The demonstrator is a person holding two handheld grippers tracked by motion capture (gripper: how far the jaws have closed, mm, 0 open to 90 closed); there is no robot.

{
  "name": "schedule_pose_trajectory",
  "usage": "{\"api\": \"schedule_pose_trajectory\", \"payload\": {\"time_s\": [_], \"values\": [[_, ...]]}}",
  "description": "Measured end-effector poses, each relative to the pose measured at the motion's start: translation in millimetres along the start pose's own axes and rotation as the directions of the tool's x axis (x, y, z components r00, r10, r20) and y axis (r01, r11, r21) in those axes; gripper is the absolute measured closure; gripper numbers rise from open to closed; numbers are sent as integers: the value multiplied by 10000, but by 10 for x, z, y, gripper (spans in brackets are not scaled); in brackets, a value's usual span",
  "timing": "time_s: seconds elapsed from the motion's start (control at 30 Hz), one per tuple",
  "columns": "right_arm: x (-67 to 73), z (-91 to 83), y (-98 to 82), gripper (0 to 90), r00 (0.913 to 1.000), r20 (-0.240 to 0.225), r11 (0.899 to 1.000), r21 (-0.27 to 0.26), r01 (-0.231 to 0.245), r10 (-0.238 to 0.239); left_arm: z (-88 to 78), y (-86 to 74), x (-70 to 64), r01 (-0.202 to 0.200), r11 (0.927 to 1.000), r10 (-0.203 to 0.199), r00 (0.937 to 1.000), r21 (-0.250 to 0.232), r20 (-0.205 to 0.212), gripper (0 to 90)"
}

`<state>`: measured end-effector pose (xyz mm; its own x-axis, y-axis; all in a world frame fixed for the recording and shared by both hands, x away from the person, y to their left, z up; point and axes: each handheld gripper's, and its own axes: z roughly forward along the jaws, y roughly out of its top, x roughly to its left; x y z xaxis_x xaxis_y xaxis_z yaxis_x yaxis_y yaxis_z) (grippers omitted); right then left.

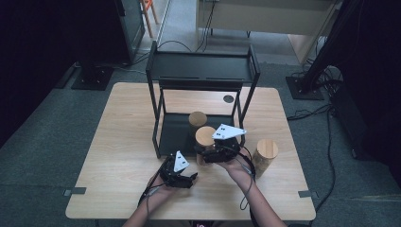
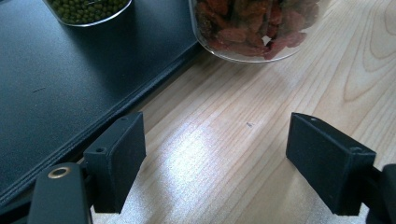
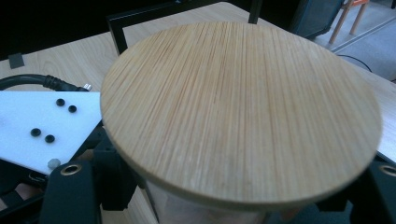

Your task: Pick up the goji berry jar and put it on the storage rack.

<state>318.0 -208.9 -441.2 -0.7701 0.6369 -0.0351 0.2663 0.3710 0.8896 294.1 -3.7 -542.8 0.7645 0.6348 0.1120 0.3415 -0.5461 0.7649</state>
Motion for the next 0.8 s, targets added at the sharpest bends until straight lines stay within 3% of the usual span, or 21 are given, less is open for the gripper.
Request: {"api": "schedule_pose_trajectory", "payload": {"time_s": [0.8], "values": [[-46,81,61,252,10000,57,10000,1,-54,54,2,0,-3,-13,10000,13,10000,2,-23,202]]}}
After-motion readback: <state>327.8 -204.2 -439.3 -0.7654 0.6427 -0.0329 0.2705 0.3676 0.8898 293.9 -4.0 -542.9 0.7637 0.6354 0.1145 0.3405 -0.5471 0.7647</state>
